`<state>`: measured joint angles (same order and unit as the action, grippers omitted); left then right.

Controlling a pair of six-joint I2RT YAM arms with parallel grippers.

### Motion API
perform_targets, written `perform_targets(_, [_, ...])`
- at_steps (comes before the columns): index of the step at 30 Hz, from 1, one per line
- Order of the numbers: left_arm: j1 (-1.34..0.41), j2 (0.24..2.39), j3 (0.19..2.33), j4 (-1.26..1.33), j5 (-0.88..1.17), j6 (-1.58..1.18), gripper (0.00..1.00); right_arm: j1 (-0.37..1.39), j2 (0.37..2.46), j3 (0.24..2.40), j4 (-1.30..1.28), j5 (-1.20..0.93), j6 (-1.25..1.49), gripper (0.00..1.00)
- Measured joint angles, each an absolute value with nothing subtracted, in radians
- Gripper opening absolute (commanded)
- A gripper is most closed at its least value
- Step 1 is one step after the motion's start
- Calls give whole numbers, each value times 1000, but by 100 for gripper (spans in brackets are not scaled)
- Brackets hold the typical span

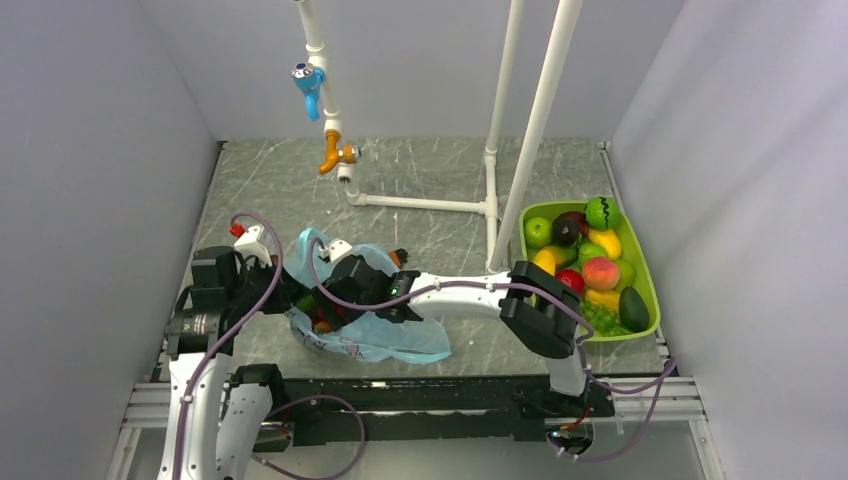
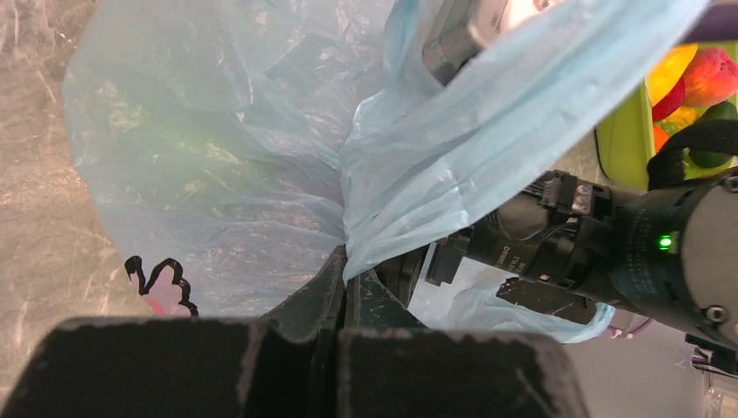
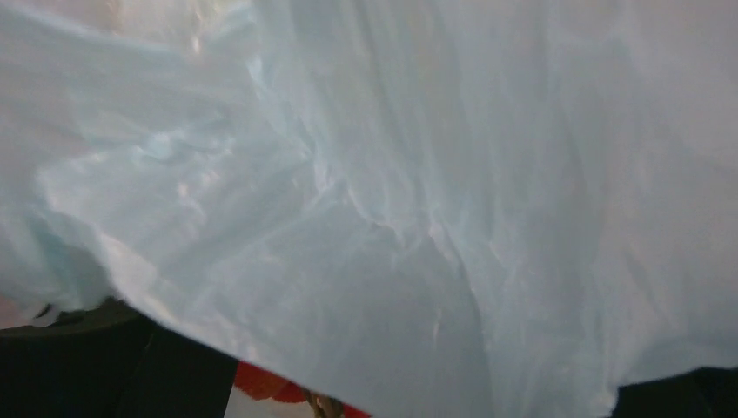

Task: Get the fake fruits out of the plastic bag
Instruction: Adjust the plastic bag at the center of the board.

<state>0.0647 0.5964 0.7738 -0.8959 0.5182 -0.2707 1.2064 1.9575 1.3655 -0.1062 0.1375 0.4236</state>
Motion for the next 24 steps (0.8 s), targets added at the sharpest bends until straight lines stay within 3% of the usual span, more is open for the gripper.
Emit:
perform_targets(16, [65, 606, 774, -896, 518, -271, 0, 1295, 1910, 1147, 25, 130, 383, 95])
perform_targets(19, [65, 609, 774, -896, 518, -271, 0, 1296, 1903, 1113, 69, 130, 386, 88])
perform_targets(24, [65, 609, 774, -896, 518, -271, 0, 1298, 1930, 1098, 117, 140, 411, 60])
